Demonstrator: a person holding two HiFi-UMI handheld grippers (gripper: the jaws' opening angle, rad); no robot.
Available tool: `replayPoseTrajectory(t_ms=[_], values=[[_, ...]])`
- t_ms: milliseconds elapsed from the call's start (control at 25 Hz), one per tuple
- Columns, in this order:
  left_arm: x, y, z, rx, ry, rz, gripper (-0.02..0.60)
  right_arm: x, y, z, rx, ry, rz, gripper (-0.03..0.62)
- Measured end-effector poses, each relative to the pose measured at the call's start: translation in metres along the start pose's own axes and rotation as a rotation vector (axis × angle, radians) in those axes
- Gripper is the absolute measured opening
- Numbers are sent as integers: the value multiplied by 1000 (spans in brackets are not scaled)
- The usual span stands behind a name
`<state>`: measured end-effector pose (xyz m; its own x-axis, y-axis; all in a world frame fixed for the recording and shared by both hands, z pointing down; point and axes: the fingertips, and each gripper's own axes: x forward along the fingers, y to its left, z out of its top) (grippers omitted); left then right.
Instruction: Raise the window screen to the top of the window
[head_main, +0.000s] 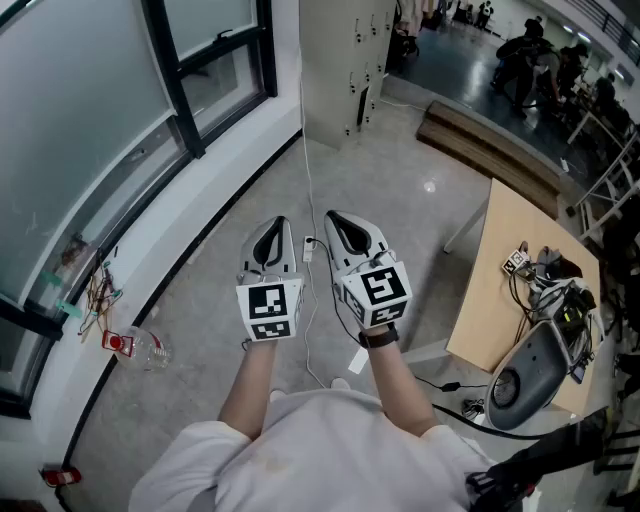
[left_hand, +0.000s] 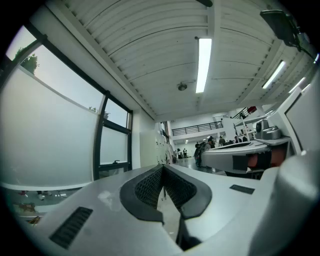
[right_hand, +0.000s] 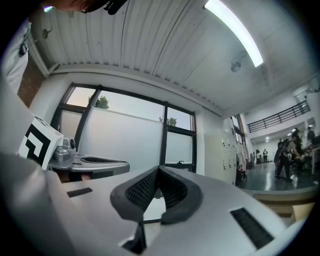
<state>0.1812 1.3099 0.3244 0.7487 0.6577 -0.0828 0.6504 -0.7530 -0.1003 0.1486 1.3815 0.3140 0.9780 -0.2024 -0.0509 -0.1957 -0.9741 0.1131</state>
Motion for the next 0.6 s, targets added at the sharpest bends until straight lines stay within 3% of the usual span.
replayPoseTrajectory(t_ms=[360,600], values=[[-45,58,-10,1,24,145,0,36,71,-7,12,6,170,3],[-118,123,-26,-13,66,395,0,58,158,-7,40,-17,404,2]])
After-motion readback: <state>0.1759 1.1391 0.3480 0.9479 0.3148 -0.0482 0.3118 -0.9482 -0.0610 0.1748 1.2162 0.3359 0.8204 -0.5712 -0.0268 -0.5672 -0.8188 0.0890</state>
